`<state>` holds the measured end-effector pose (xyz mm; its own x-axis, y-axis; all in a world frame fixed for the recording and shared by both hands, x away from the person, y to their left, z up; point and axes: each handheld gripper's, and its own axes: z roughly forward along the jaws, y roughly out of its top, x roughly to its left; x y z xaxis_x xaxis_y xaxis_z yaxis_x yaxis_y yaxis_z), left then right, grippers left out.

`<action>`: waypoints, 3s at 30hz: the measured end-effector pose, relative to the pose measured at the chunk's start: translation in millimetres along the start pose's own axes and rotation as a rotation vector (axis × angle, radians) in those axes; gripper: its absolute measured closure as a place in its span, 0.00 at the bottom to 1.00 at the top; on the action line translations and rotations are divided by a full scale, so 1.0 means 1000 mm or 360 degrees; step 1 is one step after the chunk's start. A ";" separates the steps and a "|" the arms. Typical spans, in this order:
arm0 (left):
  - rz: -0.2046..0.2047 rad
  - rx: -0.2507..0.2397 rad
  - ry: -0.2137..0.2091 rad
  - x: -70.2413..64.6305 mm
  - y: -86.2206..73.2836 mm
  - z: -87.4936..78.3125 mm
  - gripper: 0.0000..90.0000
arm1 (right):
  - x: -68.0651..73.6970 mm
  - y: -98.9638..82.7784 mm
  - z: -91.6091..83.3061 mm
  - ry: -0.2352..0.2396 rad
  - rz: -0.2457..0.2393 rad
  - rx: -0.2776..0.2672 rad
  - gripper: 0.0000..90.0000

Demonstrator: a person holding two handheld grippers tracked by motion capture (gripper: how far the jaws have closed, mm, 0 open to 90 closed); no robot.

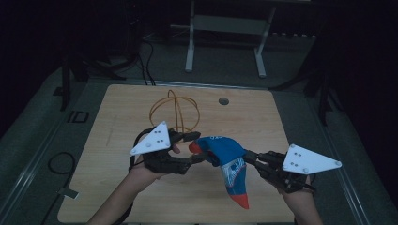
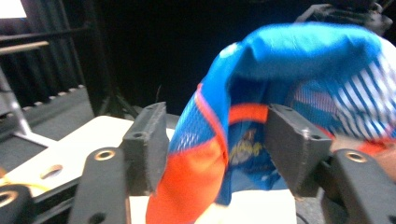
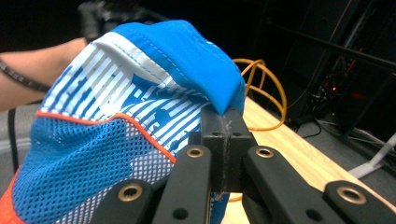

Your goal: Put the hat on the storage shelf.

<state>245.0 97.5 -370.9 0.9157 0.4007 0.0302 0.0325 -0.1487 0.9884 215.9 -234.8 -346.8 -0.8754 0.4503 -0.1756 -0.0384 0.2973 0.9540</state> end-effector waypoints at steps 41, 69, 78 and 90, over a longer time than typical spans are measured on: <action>-0.0345 0.0100 0.0854 -0.033 -0.175 -0.105 0.03 | -0.058 0.102 0.175 -0.0233 -0.0050 0.0087 1.00; -0.0372 0.0154 0.0817 -0.032 -0.186 -0.103 0.03 | -0.045 0.067 0.261 -0.0010 -0.0012 0.0437 1.00; -0.0369 0.0175 0.0812 -0.031 -0.188 -0.100 0.03 | -0.052 0.056 0.246 -0.0007 0.0028 0.0429 0.99; -0.0384 0.0168 0.0812 -0.031 -0.190 -0.101 0.03 | -0.058 0.045 0.226 -0.0073 0.0068 0.0352 0.95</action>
<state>169.8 204.2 -544.4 0.5692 0.8160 -0.1005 0.2804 -0.0778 0.9567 374.3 -56.9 -348.4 -0.8509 0.5030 -0.1517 0.1094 0.4520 0.8853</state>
